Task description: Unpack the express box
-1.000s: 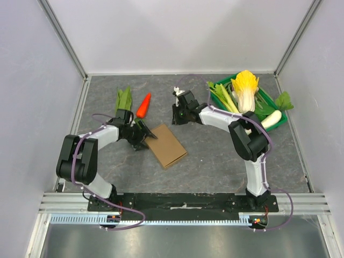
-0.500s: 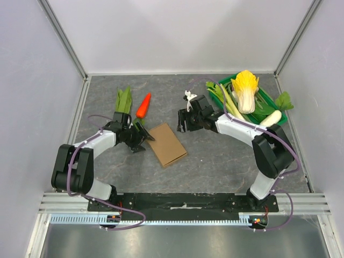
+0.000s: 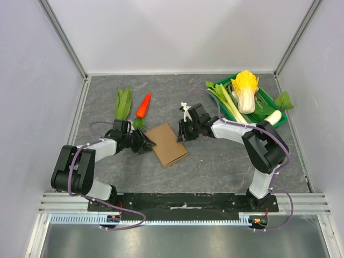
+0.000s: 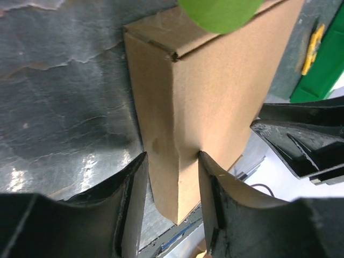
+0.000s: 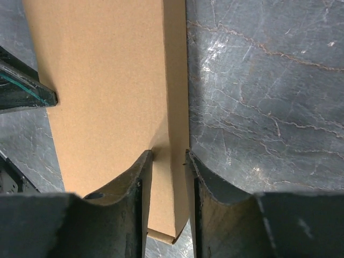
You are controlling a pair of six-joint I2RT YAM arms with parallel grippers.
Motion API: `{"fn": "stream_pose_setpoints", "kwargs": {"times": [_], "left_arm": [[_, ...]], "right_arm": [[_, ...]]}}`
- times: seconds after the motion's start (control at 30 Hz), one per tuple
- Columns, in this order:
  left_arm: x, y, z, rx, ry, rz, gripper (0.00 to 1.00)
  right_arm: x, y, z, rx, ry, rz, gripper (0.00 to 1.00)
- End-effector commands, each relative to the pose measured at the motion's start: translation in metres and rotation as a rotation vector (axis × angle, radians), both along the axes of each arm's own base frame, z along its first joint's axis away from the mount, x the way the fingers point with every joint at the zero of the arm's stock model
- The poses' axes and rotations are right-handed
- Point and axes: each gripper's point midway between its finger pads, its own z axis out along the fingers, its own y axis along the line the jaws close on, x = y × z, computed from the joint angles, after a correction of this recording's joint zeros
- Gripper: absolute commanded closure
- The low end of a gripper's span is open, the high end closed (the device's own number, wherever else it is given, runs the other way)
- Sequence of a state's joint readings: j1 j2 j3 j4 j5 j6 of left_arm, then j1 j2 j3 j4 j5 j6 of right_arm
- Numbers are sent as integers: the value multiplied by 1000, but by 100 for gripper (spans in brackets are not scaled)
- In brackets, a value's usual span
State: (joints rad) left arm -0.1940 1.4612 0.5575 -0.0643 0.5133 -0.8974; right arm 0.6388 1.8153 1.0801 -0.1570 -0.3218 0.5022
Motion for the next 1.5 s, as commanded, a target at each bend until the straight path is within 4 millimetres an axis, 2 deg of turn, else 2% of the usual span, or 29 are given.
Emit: {"fn": "stream_pose_setpoints", "kwargs": {"times": [0.0,0.17,0.33,0.53,0.73,0.83,1.0,1.13,1.47], "left_arm": [[9,-11,10,-64,-77,-11,54],[17,-26,37,-132,-178,-70,60],[17,-44,65,-190,-289,-162,62],[10,-62,96,-242,-393,-258,62],[5,-78,118,-278,-445,-332,62],[6,-85,123,-279,-461,-354,62],[11,-96,119,-276,-449,-382,62],[17,-106,127,-284,-471,-406,62],[26,-130,111,-279,-409,-440,60]], "right_arm": [[-7,9,-2,42,19,14,64],[-13,6,-10,30,47,8,67],[-15,2,-20,5,72,-8,69],[-17,4,-20,10,85,-6,70],[-21,9,-16,43,112,11,69],[-24,14,-12,67,125,36,68],[-26,19,-7,83,137,68,67],[-28,20,-7,86,151,76,66],[-17,18,-10,55,126,36,64]]}}
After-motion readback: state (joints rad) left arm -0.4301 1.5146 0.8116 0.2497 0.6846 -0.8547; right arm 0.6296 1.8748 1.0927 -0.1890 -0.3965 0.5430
